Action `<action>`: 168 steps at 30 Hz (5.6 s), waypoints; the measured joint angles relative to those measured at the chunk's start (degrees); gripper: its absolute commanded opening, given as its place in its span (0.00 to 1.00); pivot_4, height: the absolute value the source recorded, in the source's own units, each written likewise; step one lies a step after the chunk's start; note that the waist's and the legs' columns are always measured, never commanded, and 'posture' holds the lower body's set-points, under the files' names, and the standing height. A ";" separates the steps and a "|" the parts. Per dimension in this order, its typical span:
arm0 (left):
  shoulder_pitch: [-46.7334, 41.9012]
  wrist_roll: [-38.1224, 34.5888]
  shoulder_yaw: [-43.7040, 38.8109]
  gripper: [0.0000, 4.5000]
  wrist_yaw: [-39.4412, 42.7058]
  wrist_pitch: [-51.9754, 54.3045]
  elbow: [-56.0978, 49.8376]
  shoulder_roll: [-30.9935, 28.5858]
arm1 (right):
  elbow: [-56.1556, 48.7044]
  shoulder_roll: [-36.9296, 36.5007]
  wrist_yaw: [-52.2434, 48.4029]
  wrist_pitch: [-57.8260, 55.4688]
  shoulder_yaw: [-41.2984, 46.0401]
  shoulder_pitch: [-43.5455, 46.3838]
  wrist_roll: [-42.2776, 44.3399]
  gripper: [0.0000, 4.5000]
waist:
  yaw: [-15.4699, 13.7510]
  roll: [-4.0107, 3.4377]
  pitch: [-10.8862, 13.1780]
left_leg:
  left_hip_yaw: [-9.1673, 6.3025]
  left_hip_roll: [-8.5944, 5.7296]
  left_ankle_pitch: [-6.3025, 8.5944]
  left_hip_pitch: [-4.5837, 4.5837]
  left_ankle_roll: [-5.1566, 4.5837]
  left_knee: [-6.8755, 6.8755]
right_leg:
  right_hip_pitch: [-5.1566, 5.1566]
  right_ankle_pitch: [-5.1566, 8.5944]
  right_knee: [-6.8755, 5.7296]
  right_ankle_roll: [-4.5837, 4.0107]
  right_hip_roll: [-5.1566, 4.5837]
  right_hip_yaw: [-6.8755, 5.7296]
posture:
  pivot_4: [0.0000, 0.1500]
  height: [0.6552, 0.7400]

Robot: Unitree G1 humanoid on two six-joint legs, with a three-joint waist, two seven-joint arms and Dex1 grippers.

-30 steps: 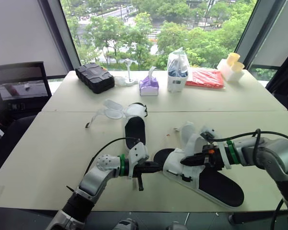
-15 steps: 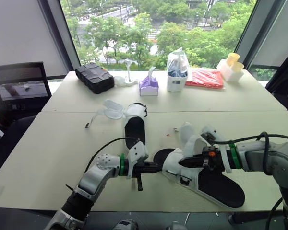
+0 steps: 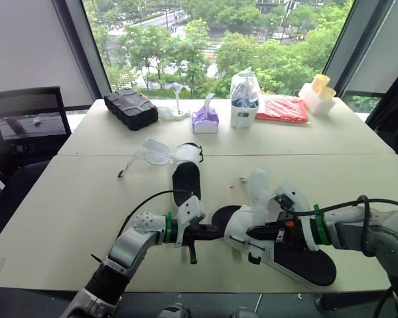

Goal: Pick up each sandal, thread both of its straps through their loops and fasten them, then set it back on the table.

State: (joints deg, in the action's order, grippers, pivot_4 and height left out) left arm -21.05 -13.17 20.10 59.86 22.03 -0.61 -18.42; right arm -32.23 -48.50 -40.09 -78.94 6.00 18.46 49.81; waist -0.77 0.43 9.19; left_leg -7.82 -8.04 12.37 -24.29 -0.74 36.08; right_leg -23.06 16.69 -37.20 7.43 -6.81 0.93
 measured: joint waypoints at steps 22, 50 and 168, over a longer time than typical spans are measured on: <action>-0.40 -0.18 0.63 0.00 0.63 -0.19 1.15 0.95 | -2.81 -18.80 -10.17 -9.03 22.61 -10.08 23.28 0.99 | -1.32 0.01 0.01 | 0.00 0.01 0.05 -0.02 -0.08 0.05 | 0.09 0.00 0.12 0.00 -0.04 -0.04 | 1.00 1.00; -1.02 -0.37 1.34 0.00 1.39 -0.14 1.52 0.58 | -1.19 -3.57 9.11 4.44 4.74 -17.81 18.11 0.99 | -1.50 0.03 -0.01 | 0.01 0.01 0.05 0.02 -0.09 0.11 | 0.16 0.00 0.14 0.00 -0.01 -0.02 | 1.00 1.00; -4.58 1.41 3.73 0.00 5.81 -7.37 8.79 1.05 | 19.81 -6.83 -8.27 11.46 -10.05 12.72 1.43 0.74 | -1.64 -0.06 -0.10 | -0.09 -0.09 0.23 0.29 -0.38 0.14 | 0.65 -0.24 1.07 0.28 -0.06 -0.11 | 1.00 1.00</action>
State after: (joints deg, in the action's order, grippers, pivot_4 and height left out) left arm -25.63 -11.76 23.83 65.67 14.66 8.18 -17.38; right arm -12.42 -55.33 -48.36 -67.47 -4.05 31.18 51.24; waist -2.41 0.37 9.09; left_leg -7.91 -8.13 12.60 -24.00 -1.12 36.21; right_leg -22.42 16.45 -36.13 7.71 -6.87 0.82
